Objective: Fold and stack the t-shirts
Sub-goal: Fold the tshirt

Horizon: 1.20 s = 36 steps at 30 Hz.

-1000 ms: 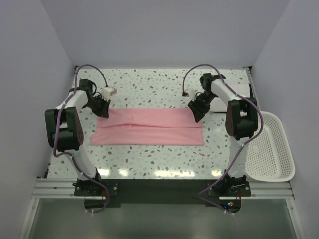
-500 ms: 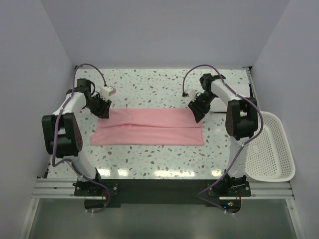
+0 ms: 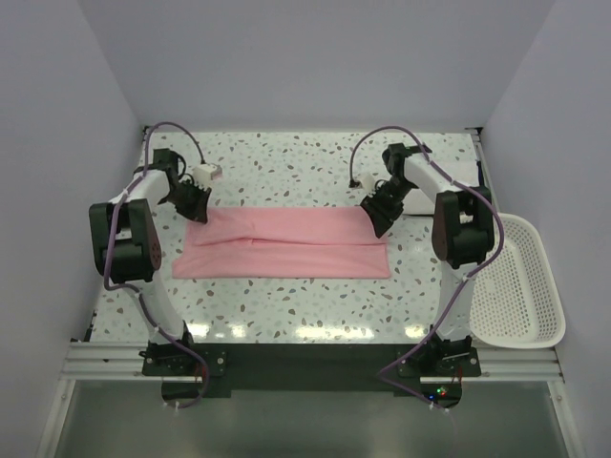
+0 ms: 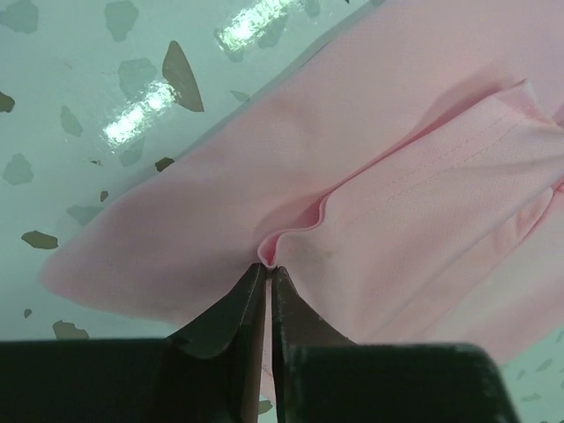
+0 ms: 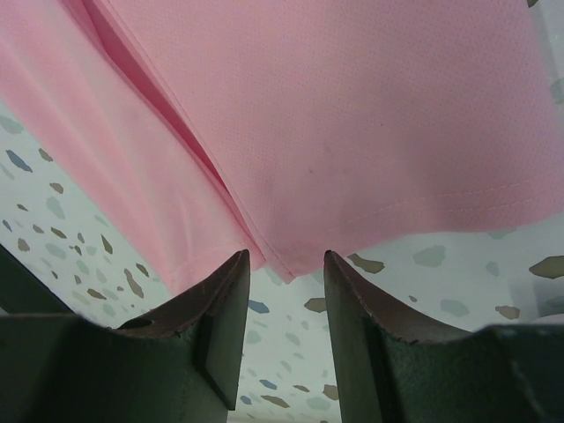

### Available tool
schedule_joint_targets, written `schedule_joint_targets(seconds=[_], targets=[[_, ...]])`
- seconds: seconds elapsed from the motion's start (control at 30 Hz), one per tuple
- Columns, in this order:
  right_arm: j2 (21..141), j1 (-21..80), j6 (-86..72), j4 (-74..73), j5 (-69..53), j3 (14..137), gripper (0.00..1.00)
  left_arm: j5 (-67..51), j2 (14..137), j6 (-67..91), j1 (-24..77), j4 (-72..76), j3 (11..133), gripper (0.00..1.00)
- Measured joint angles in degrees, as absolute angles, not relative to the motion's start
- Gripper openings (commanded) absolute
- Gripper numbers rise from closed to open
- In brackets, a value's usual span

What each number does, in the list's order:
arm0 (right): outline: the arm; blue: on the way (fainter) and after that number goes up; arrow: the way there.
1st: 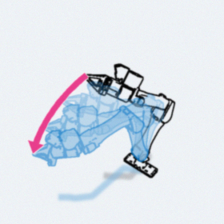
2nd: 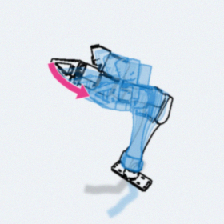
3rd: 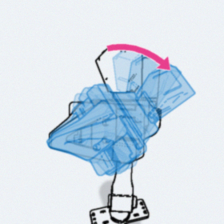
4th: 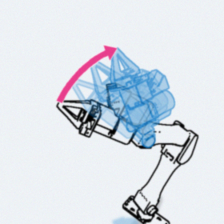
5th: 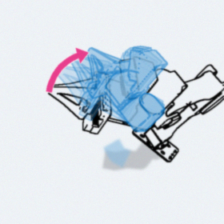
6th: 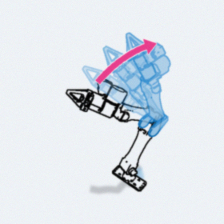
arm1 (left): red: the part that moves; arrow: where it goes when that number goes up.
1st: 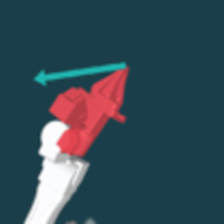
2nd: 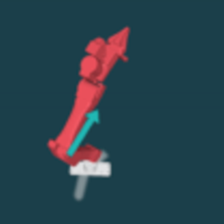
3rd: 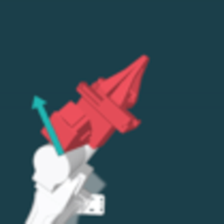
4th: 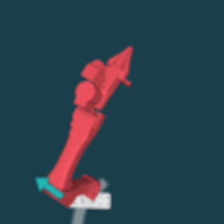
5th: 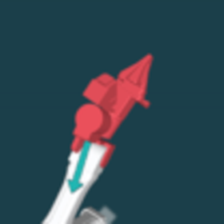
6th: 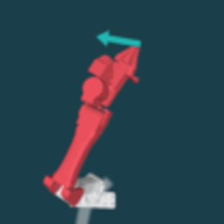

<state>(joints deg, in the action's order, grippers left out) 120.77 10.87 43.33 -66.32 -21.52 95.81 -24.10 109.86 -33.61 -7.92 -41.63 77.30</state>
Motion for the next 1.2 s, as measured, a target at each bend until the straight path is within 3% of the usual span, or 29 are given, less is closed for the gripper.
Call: schedule_joint_targets(seconds=[0.1, 0.77, 0.97, 1.2], targets=[[120.8, 10.9, 43.3, -66.3, -21.5, 95.8, 0.42, -25.1, 109.6, -34.2, -7.9, -42.4, 77.3, 0.00], [120.5, 10.9, 44.2, -66.2, -19.1, 91.9, 0.42, -22.3, 98.8, -39.4, -9.0, -48.5, 64.9, 0.00], [120.3, 10.9, 44.2, -66.3, -18.9, 91.8, 0.42, -20.7, 99.7, -37.1, -9.7, -46.4, 65.1, 0.24], [119.4, 10.9, 42.8, -67.1, -20.4, 94.8, 0.39, -28.2, 99.3, -36.4, -14.3, -47.0, 73.8, 0.25]])
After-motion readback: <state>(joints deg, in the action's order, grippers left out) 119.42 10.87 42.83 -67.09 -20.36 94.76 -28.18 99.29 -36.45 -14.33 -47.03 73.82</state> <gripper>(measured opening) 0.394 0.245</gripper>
